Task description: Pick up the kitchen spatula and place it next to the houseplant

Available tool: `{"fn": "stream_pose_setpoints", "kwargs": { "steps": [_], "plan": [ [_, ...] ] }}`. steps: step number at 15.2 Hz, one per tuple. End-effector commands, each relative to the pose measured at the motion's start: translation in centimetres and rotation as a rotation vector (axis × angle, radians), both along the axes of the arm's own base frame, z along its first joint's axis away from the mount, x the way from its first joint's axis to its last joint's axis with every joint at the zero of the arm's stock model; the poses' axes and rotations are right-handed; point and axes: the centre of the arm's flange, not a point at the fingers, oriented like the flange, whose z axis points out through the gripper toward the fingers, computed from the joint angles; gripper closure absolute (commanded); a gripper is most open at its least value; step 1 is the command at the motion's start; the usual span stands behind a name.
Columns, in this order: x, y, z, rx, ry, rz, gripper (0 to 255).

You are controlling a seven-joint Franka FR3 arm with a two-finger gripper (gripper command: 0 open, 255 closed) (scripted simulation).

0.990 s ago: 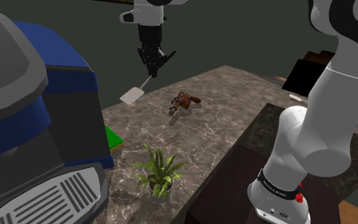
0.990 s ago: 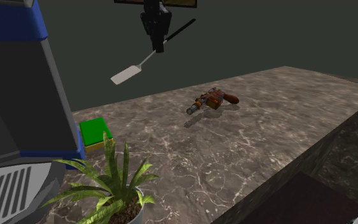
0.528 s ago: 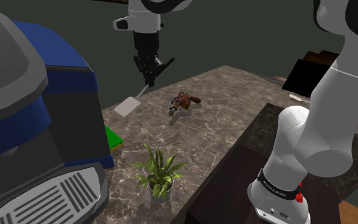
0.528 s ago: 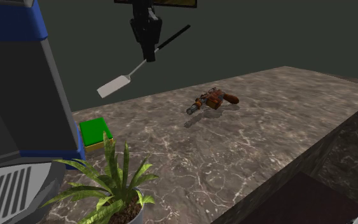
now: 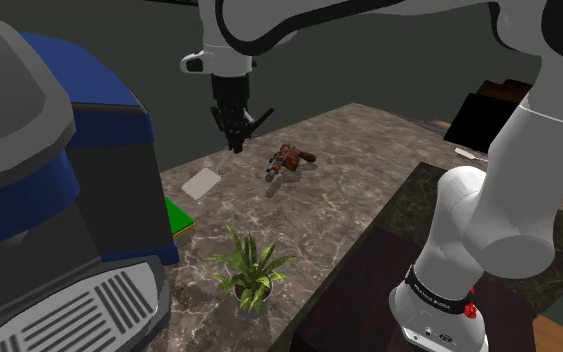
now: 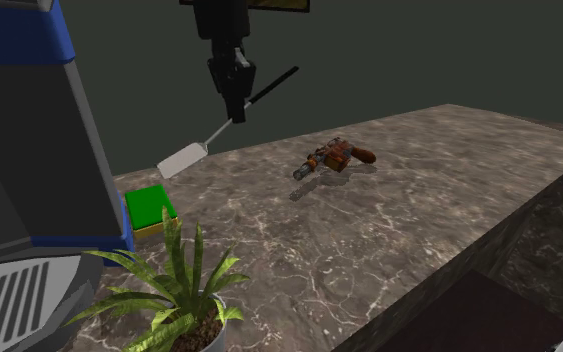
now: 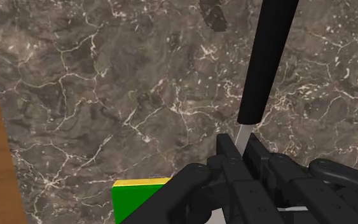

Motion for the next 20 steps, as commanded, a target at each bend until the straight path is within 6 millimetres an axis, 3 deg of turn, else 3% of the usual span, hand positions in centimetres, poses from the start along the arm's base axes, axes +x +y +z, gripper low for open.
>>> {"fn": "stream_pose_setpoints", "kwargs": {
  "steps": [1, 20],
  "plan": [
    [0.0, 0.0, -1.0, 0.0, 0.0, 0.0, 255],
    [0.0, 0.0, -11.1, 0.0, 0.0, 0.0, 255]
  ]
}}
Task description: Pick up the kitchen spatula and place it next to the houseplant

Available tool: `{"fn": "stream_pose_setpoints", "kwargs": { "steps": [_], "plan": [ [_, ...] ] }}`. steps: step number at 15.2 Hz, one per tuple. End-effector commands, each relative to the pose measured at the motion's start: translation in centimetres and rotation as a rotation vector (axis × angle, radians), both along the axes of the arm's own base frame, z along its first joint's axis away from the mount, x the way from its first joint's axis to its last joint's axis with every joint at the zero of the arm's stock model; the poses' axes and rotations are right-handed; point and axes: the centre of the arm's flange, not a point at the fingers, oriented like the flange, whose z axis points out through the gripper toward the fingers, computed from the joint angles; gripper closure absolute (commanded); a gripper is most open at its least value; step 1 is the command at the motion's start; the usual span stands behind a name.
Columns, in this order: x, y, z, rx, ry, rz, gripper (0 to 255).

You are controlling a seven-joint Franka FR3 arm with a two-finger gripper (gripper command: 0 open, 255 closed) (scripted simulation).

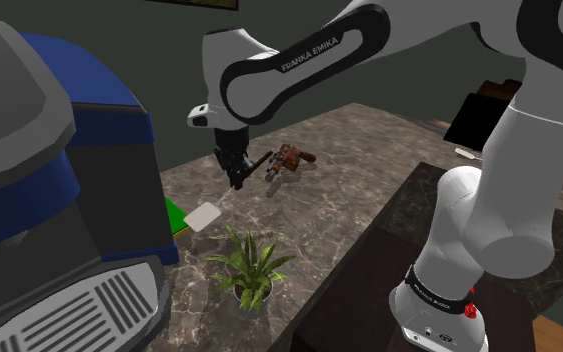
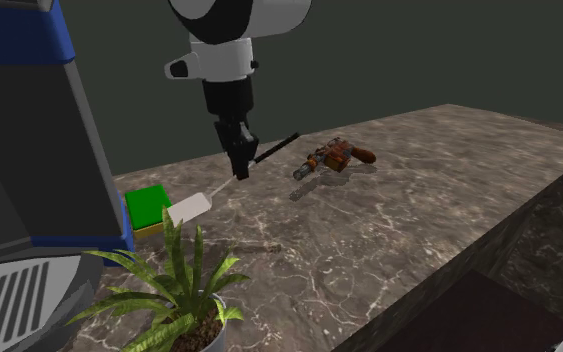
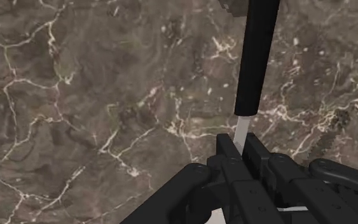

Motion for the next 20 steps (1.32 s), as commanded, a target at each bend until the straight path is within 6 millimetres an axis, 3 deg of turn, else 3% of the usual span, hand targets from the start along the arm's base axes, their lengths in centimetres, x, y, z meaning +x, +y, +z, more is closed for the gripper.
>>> {"fn": "stream_pose_setpoints", "kwargs": {
  "steps": [1, 10, 18, 19, 20],
  "plan": [
    [0.0, -0.1, -1.0, 0.0, 0.0, 0.0, 255],
    [0.0, -0.1, -5.6, 0.0, 0.0, 0.0, 255],
    [0.0, -0.1, -5.6, 0.0, 0.0, 0.0, 255],
    [0.0, -0.1, -5.6, 0.0, 0.0, 0.0, 0],
    [0.0, -0.1, -5.6, 0.0, 0.0, 0.0, 0]
  ]
}}
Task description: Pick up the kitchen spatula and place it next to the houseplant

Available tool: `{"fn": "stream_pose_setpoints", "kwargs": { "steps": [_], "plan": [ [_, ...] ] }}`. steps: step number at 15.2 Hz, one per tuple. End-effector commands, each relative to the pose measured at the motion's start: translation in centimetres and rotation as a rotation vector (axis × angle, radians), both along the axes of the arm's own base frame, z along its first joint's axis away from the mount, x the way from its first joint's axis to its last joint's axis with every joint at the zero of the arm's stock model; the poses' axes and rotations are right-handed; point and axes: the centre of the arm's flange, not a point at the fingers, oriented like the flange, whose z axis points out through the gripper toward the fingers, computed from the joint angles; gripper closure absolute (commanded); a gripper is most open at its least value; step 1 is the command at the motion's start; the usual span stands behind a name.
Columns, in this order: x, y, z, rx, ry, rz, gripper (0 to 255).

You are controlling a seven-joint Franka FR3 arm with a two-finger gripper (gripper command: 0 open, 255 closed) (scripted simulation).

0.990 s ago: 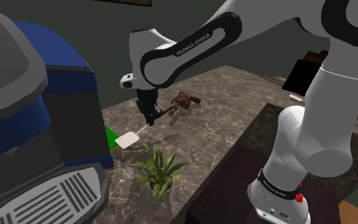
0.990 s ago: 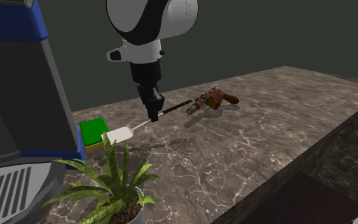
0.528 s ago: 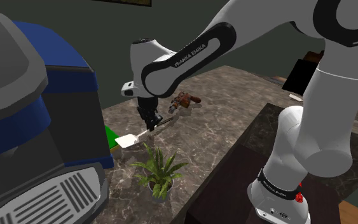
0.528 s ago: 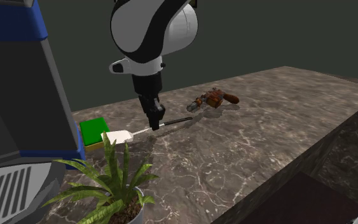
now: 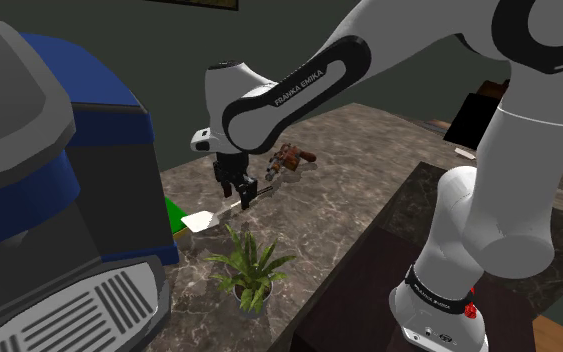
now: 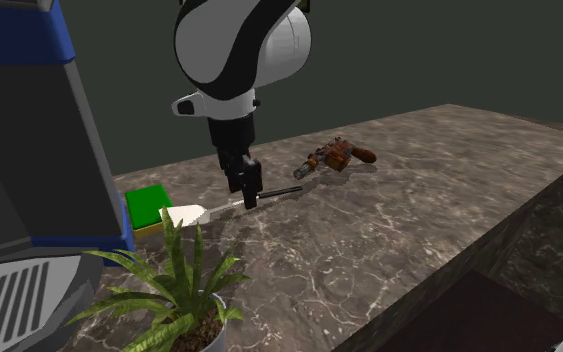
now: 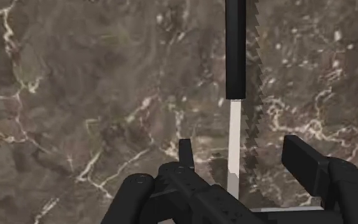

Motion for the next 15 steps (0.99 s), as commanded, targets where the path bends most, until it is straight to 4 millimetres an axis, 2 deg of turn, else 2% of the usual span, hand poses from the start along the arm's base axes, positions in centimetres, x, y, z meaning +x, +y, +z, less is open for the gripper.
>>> {"fn": "stream_pose_setpoints", "kwargs": {
  "steps": [1, 4, 8, 15],
  "plan": [
    [0.0, 0.0, 0.0, 0.0, 0.0, 0.0, 0],
    [0.0, 0.0, 0.0, 0.0, 0.0, 0.0, 0],
    [0.0, 0.3, 5.0, 0.0, 0.0, 0.0, 0],
    [0.0, 0.3, 5.0, 0.0, 0.0, 0.0, 0]
  ]
}}
